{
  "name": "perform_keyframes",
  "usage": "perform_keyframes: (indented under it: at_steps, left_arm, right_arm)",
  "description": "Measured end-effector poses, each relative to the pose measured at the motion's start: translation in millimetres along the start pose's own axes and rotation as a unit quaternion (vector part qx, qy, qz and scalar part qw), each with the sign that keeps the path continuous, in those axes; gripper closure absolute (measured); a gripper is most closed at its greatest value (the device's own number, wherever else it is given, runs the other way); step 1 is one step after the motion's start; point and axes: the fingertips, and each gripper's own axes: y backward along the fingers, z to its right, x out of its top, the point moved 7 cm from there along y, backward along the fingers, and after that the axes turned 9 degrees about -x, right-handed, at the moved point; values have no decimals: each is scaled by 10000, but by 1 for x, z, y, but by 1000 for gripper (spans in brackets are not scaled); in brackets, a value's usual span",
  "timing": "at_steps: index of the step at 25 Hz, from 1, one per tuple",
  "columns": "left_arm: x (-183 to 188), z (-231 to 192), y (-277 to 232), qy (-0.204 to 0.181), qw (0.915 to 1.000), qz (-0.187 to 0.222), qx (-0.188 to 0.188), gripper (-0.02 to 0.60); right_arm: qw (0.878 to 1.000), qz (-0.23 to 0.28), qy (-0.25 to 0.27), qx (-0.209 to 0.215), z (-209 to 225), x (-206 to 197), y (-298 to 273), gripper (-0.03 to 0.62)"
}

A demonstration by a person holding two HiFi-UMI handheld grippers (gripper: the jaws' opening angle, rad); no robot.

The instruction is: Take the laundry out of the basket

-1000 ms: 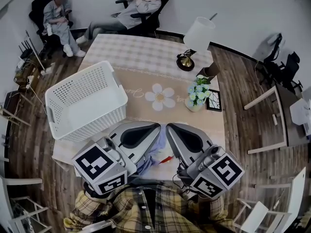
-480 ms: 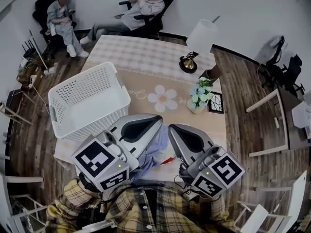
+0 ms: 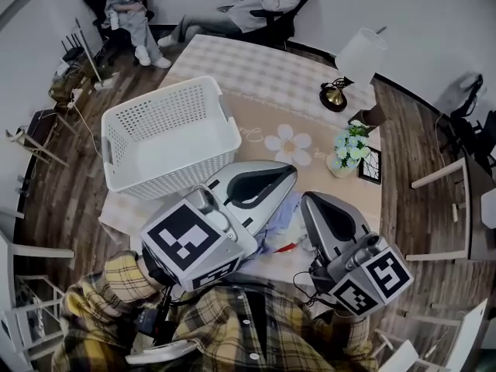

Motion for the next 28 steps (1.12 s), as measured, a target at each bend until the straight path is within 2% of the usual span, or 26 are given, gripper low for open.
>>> perform_keyframes:
  at_steps: [9,28]
  left_arm:
    - [-4,4,-2,70,9995,-310,-74,568]
    - [-8,6,-7,-28,9992,-354,-157,568]
  right_arm:
    - [9999,-87,45,81,1,-8,-4,589]
    - [9997,-162,123,130,-1,-12,-5,589]
